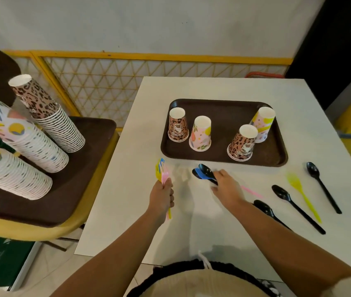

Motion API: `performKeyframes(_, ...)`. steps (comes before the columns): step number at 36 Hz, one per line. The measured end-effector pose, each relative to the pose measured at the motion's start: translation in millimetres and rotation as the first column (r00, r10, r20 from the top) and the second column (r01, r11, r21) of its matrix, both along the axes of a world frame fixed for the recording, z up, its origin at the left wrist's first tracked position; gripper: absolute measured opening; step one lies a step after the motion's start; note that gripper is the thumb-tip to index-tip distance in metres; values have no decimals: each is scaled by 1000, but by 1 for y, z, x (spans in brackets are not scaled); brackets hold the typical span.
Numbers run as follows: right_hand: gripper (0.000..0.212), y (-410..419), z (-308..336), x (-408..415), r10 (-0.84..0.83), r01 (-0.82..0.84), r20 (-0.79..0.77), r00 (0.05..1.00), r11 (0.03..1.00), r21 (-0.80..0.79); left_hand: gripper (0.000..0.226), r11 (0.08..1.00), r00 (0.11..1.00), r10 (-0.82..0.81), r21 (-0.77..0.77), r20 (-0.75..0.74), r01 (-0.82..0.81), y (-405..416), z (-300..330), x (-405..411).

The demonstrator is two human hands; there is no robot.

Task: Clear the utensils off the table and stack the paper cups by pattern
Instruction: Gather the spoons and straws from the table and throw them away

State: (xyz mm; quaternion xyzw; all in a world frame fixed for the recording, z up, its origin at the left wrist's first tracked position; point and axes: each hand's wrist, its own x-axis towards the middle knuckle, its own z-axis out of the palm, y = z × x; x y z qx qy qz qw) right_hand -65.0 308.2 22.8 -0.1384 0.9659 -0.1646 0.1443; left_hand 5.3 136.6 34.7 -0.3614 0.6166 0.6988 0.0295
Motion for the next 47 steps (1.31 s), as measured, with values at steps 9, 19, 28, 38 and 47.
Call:
performKeyframes(9, 40, -9, -11, 18, 87, -88, 12, 996, 992, 91, 24, 998, 998, -63, 10, -22, 64, 8, -1, -9)
performKeyframes(19, 16, -29, 11, 25, -216, 262, 181, 960, 919, -296, 33, 992, 991, -126, -13, -41, 125, 31, 3, -21)
performKeyframes(28, 31, -26, 24, 31, -184, 221, 148, 972, 927, -302, 23, 978, 977, -207, -38, -51, 205, 60, 14, -37)
performKeyframes(38, 24, 8, 36, 27, -81, 133, 171, 982, 938, -319, 21, 965, 973, -229, -139, -38, 222, 76, 18, -60)
performKeyframes(47, 42, 41, 11, 2, -215, 215, 10, 977, 976, -34, 26, 957, 967, -254, -137, 25, 255, 69, 25, -65)
